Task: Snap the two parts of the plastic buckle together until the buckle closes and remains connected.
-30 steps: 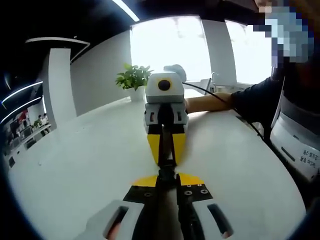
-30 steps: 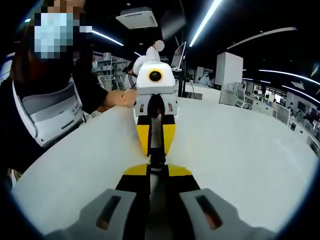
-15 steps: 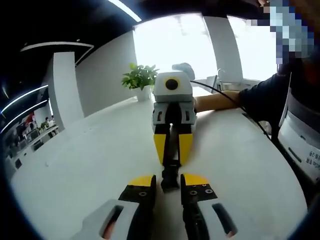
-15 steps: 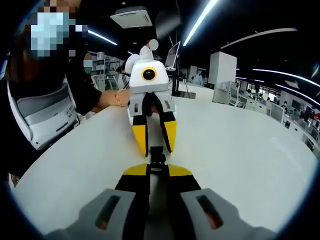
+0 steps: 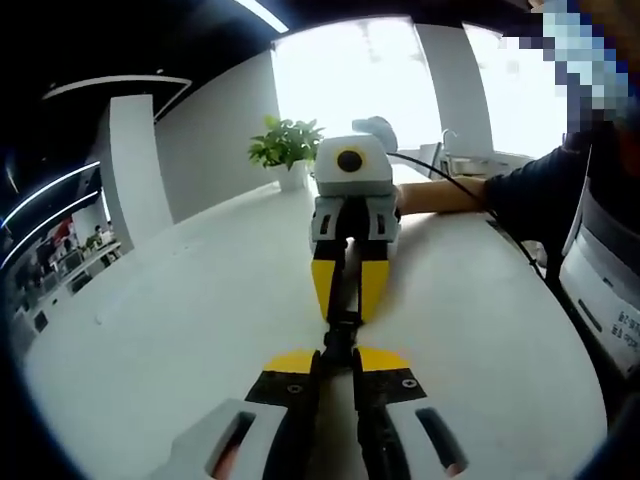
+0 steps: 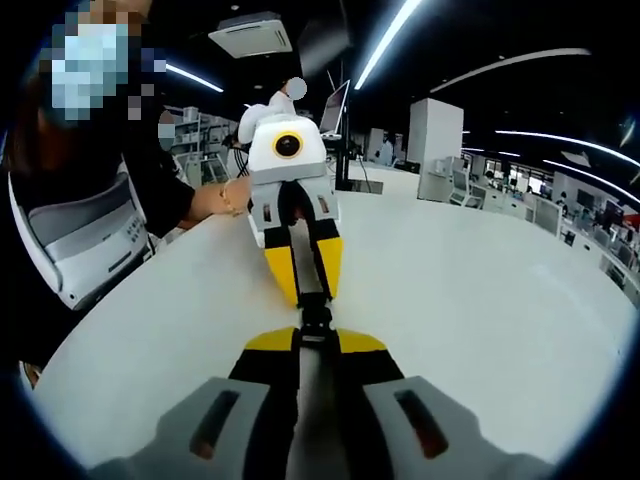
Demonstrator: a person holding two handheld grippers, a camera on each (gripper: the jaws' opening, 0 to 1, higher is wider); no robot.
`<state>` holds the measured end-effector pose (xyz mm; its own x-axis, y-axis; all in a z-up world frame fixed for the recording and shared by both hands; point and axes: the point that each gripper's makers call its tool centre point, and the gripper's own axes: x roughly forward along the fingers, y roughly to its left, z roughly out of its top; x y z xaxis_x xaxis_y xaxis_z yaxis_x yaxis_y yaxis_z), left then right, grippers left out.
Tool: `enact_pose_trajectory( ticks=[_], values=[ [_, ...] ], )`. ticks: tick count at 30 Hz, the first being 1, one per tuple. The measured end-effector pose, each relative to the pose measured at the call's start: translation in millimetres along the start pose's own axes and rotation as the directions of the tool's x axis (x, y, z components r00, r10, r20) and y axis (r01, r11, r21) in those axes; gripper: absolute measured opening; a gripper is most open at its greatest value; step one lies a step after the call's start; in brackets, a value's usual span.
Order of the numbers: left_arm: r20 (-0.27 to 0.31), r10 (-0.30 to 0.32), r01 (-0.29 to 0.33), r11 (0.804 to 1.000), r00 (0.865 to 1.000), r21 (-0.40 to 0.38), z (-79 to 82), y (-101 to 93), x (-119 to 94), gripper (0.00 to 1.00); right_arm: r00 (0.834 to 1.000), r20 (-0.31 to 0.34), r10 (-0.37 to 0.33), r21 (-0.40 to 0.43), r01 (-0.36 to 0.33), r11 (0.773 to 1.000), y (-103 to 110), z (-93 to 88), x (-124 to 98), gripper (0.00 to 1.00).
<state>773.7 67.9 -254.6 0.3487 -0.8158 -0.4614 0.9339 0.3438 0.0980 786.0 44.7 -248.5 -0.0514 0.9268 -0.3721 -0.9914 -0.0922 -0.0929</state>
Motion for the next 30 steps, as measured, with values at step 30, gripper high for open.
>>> enact_pose_trajectory(
  ticks=[30],
  values=[
    [0.023,-0.060,0.060,0.998,0.998,0.003,-0.9,-5.3,1.2,0.09,0.996,-0.023,0.091,-0.128,-0.093,0.987,3.4,1.4,0.8,0.08]
  ],
)
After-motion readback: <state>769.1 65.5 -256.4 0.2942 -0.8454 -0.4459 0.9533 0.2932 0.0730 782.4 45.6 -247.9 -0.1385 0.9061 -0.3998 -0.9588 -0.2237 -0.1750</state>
